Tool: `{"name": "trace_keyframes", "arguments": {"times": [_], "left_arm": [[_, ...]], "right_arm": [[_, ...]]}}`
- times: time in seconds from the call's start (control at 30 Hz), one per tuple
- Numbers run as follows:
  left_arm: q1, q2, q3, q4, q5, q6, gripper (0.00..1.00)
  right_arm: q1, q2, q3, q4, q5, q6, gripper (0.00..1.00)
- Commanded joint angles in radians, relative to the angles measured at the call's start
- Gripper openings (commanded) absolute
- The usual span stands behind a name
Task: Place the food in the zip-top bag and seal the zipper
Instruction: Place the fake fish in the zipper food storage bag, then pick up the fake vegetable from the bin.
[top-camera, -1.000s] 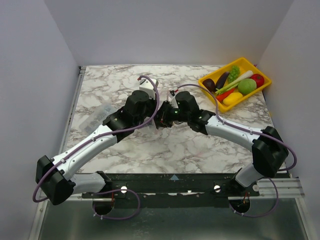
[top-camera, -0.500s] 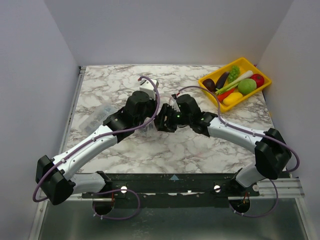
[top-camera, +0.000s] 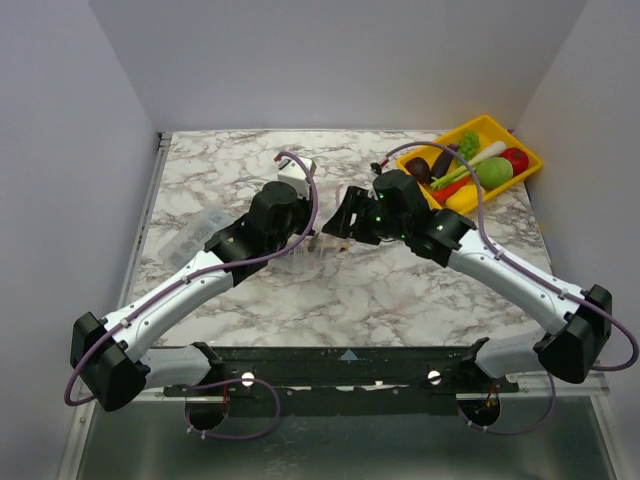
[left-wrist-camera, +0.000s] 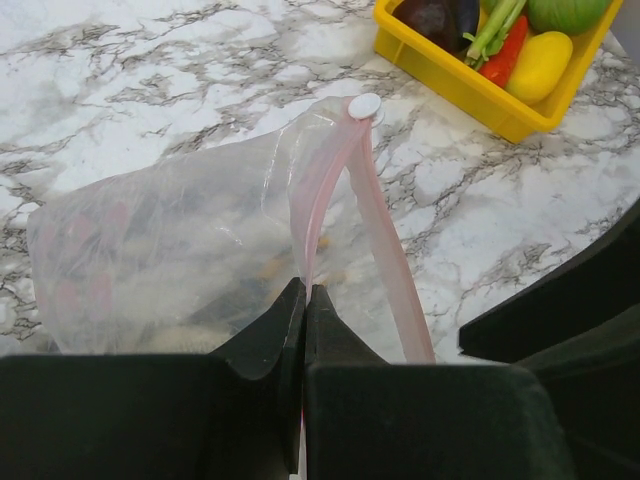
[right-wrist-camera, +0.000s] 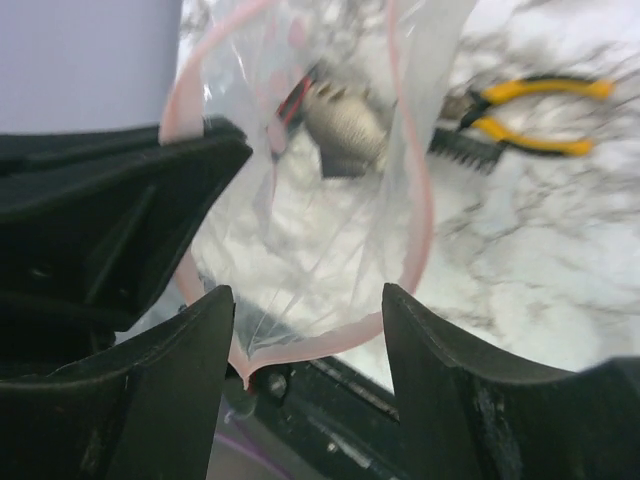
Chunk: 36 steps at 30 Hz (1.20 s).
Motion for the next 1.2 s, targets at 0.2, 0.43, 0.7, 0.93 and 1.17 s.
{"name": "trace_keyframes", "arguments": {"times": [0.2, 0.43, 0.7, 0.93, 1.17], "left_arm": [[-0.007, -0.013, 0.033, -0.022, -0.008, 0.013, 0.0], [-0.008, -0.014, 0.041, -0.028, 0.004, 0.025, 0.0], [-0.029, -0.044, 0.034, -0.009, 0.051, 0.074, 0.0], [-0.039, -0.061, 0.051, -0.032, 0.019, 0.092, 0.0], [-0.044, -0.06, 0.069, -0.056, 0.052, 0.058, 0.0]], "right_arm": [[-0.059, -0.12, 0.105, -0.245, 0.514, -0.209, 0.67], [-0.356, -0.167, 0.001, -0.141, 0.405, -0.225, 0.7], [-0.589, 0.121, 0.144, -0.153, 0.286, -0.183, 0.9], [-0.651, 0.284, 0.211, -0.126, 0.298, -0.096, 0.92], [-0.685, 0.33, 0.129, -0.016, 0.323, -0.048, 0.84]]}}
